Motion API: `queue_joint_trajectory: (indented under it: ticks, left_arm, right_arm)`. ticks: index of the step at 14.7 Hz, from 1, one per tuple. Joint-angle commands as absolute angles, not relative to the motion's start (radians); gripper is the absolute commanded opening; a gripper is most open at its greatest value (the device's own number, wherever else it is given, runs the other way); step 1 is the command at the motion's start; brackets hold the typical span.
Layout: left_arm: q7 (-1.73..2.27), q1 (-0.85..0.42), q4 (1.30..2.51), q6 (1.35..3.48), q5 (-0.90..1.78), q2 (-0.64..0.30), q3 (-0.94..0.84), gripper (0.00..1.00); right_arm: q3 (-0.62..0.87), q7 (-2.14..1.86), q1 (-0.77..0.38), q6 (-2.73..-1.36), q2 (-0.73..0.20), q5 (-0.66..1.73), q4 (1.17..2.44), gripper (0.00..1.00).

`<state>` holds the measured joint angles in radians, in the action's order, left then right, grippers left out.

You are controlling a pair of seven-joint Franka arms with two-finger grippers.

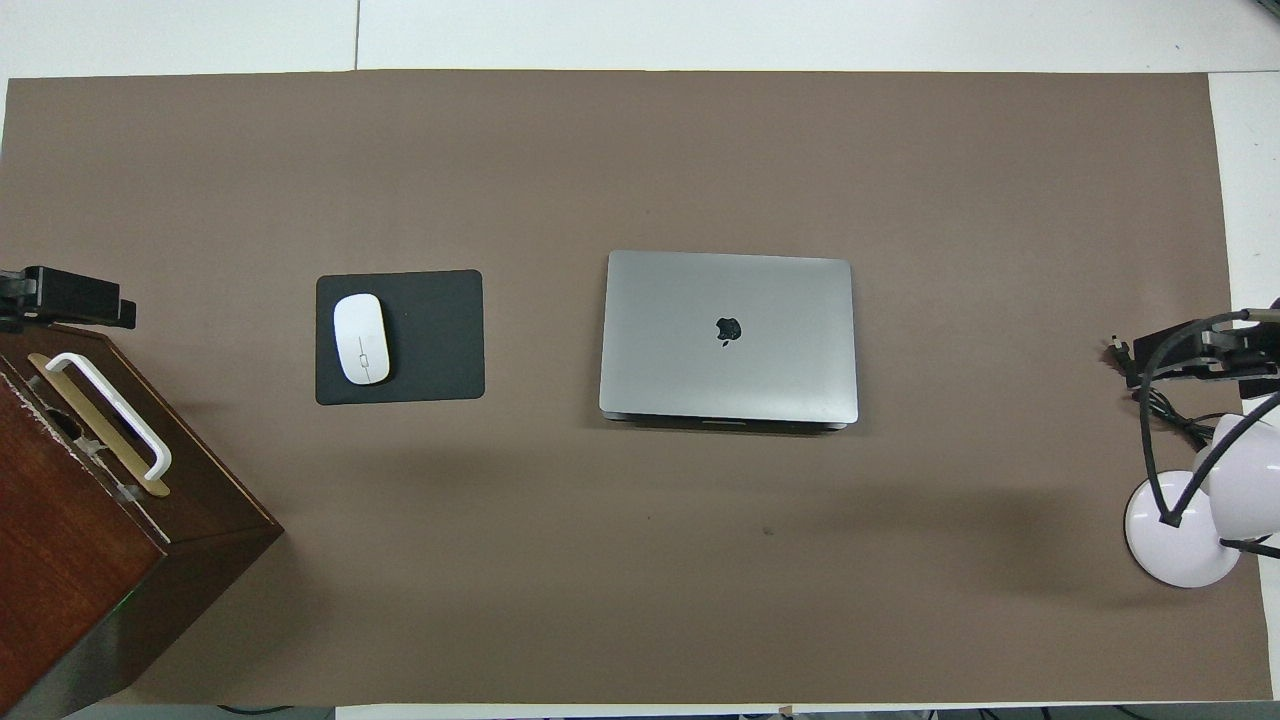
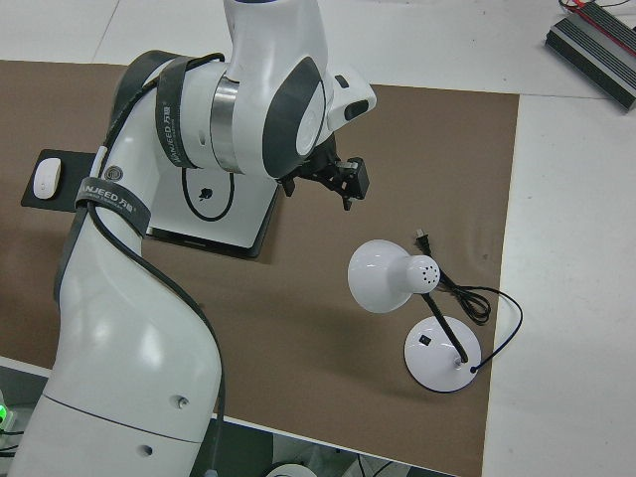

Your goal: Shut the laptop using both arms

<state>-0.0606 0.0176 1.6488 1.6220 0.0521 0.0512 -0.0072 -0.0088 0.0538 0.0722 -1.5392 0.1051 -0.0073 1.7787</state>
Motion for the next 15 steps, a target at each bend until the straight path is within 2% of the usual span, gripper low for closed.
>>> queue_joint_trajectory:
  ticks: [1,15]
  left_arm:
    - [-0.052,0.023,1.624,1.618,0.011,0.037,-0.011,1.00]
    - [-0.057,0.023,1.628,1.631,0.014,0.037,-0.012,1.00]
  right_arm:
    - [-0.002,0.025,0.086,-1.522,0.117,-0.025,1.778,1.00]
    - [0.000,0.026,0.087,-1.522,0.127,-0.051,1.779,1.00]
